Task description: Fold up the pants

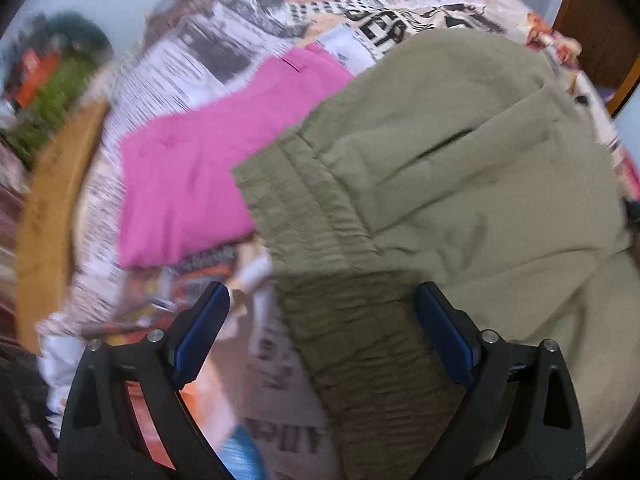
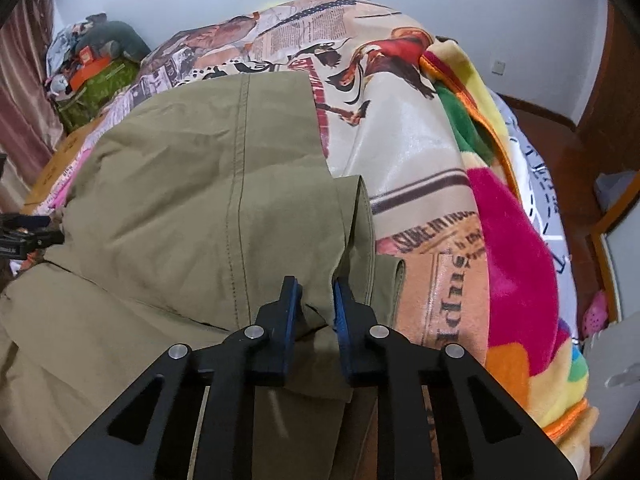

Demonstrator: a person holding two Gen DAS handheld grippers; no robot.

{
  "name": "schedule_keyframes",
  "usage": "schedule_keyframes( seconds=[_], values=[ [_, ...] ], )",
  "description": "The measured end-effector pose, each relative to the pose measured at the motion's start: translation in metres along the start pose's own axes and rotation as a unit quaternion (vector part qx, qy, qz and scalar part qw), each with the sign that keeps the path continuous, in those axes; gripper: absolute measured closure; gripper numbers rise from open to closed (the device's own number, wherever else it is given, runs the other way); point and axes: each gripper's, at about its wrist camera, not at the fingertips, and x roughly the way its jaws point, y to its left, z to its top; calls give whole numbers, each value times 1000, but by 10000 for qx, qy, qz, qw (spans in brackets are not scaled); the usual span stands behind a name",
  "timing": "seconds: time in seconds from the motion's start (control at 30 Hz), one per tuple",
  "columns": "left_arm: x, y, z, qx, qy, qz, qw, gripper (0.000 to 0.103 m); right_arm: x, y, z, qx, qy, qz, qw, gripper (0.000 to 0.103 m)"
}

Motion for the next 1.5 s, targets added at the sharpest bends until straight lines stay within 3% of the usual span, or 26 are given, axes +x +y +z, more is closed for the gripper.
schedule_keyframes(
  seconds=[0.07,0.47,0.77,0.9,1.0,1.17,1.27,1.5],
  values=[
    [1,0,0,151,-47,86,9998,7,1,4,0,-156,-2,-137,9998,89],
    [9,14,-1,-120,-26,-57,9999,1,12,4,3,-75,176,-383,9991,90],
    [-22,20,-2,-388,-139,-30,9991,1,-19,7,12,-113,219,-449,9987,86],
    [-48,24,0,-394,-466,29,9981,1,-44,8,20,-38,-12,-338,9994,81],
    [-70,31,4,-406,-752,93,9963,1,-65,14,29,-72,-363,-306,9988,68],
    [-101,42,15,-501,-1195,149,9915,1,-87,27,47,-89,-778,-124,9969,64],
    [-114,49,22,-516,-1411,164,9885,1,-95,36,59,-154,-1017,-89,9947,56],
    [-102,62,43,-634,-1418,218,9876,1,-89,46,90,-270,-1268,-93,9915,53]
  ],
)
